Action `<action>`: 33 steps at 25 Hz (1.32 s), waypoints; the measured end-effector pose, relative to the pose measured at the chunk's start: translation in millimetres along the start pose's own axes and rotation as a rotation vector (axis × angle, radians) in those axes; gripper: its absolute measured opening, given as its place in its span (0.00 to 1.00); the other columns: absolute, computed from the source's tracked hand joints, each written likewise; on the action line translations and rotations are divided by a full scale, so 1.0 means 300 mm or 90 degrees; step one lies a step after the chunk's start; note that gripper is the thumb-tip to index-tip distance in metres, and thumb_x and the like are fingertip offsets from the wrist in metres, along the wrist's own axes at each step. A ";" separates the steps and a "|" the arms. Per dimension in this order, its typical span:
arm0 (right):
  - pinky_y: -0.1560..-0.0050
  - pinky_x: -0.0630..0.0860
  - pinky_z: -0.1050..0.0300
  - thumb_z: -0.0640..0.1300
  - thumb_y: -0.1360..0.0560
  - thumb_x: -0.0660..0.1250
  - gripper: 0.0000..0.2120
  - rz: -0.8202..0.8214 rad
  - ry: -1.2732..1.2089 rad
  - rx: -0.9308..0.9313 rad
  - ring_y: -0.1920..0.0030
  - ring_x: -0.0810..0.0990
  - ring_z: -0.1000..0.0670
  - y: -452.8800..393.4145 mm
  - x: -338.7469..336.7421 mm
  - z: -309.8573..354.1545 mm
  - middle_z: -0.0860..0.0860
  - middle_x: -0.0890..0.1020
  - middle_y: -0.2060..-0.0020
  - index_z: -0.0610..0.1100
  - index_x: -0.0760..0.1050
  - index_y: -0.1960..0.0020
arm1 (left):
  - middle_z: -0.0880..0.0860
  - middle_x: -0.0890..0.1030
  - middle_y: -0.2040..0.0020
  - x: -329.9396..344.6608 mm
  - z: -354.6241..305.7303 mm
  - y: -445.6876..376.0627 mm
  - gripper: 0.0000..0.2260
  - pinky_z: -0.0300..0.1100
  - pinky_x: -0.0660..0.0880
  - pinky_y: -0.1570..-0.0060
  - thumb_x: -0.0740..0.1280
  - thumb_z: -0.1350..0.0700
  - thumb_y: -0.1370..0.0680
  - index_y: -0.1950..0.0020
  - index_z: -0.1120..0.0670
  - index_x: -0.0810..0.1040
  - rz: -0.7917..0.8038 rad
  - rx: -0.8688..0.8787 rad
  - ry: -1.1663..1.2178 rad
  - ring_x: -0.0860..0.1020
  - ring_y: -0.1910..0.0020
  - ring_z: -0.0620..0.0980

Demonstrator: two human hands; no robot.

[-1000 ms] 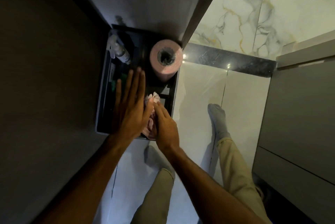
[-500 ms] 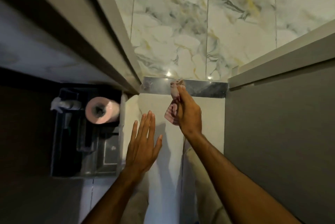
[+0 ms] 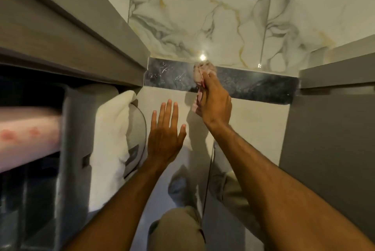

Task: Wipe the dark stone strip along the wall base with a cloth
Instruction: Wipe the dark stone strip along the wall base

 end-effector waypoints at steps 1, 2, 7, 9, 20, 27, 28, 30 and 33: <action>0.28 0.84 0.43 0.52 0.08 0.59 0.19 -0.004 0.026 -0.002 0.28 0.82 0.45 -0.066 0.082 -0.059 0.51 0.79 0.23 0.56 0.70 0.18 | 0.64 0.60 0.11 0.101 0.044 -0.053 0.34 0.65 0.55 0.12 0.50 0.41 0.12 0.11 0.60 0.60 -0.003 -0.009 -0.017 0.59 0.12 0.64; 0.26 0.81 0.47 0.51 0.08 0.58 0.19 -0.009 0.035 0.005 0.26 0.81 0.46 -0.127 0.164 -0.118 0.51 0.79 0.22 0.55 0.70 0.18 | 0.63 0.59 0.11 0.193 0.088 -0.100 0.34 0.66 0.56 0.12 0.50 0.41 0.11 0.11 0.60 0.59 -0.008 -0.021 -0.034 0.58 0.11 0.64; 0.21 0.75 0.50 0.46 0.09 0.61 0.22 -0.033 0.111 -0.077 0.21 0.74 0.44 -0.335 0.435 -0.262 0.44 0.73 0.18 0.46 0.70 0.15 | 0.65 0.65 0.14 0.496 0.219 -0.273 0.31 0.72 0.65 0.18 0.60 0.43 0.11 0.13 0.60 0.65 -0.104 -0.035 -0.111 0.64 0.14 0.67; 0.24 0.78 0.41 0.41 0.13 0.69 0.24 -0.108 0.193 -0.239 0.23 0.77 0.35 -0.357 0.477 -0.240 0.36 0.75 0.21 0.37 0.74 0.19 | 0.65 0.65 0.14 0.557 0.245 -0.271 0.32 0.72 0.62 0.17 0.60 0.41 0.11 0.13 0.58 0.63 -0.156 -0.019 -0.128 0.63 0.14 0.67; 0.08 0.53 0.42 0.54 0.09 0.49 0.33 -0.042 0.469 -0.362 0.09 0.47 0.45 -0.443 0.648 -0.308 0.41 0.49 0.09 0.39 0.47 0.10 | 0.62 0.63 0.12 0.599 0.313 -0.197 0.30 0.73 0.64 0.18 0.54 0.41 0.11 0.12 0.55 0.65 -0.213 -0.025 -0.122 0.62 0.13 0.64; 0.10 0.55 0.38 0.55 0.09 0.48 0.32 0.052 0.529 -0.606 0.09 0.48 0.42 -0.478 0.841 -0.103 0.41 0.51 0.09 0.40 0.48 0.10 | 0.61 0.62 0.12 0.595 0.354 -0.190 0.34 0.66 0.53 0.12 0.61 0.43 0.14 0.13 0.60 0.64 -0.258 -0.094 0.007 0.60 0.11 0.61; 0.10 0.55 0.38 0.55 0.09 0.48 0.32 0.109 0.550 -0.674 0.09 0.49 0.43 -0.416 0.823 -0.168 0.43 0.51 0.09 0.42 0.49 0.09 | 0.61 0.61 0.11 0.595 0.352 -0.183 0.35 0.66 0.53 0.12 0.61 0.44 0.15 0.12 0.61 0.62 -0.254 -0.088 0.020 0.59 0.11 0.61; 0.10 0.56 0.38 0.55 0.09 0.49 0.32 0.124 0.562 -0.692 0.08 0.48 0.44 -0.406 0.728 -0.251 0.44 0.51 0.09 0.42 0.50 0.09 | 0.61 0.60 0.11 0.590 0.345 -0.189 0.35 0.65 0.51 0.12 0.61 0.44 0.15 0.13 0.62 0.62 -0.250 -0.082 0.028 0.58 0.11 0.61; 0.08 0.51 0.40 0.56 0.09 0.46 0.34 -0.002 0.518 -0.500 0.09 0.46 0.42 -0.549 0.726 -0.123 0.40 0.48 0.09 0.39 0.46 0.10 | 0.62 0.62 0.12 0.587 0.347 -0.191 0.35 0.64 0.52 0.12 0.62 0.44 0.15 0.13 0.63 0.64 -0.253 -0.096 -0.004 0.59 0.11 0.61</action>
Point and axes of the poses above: each hand's wrist, its own y-axis away from the middle knuckle, its own x-axis out of the palm, z = x × y, the point moved 10 cm from there along -y, towards the middle knuckle
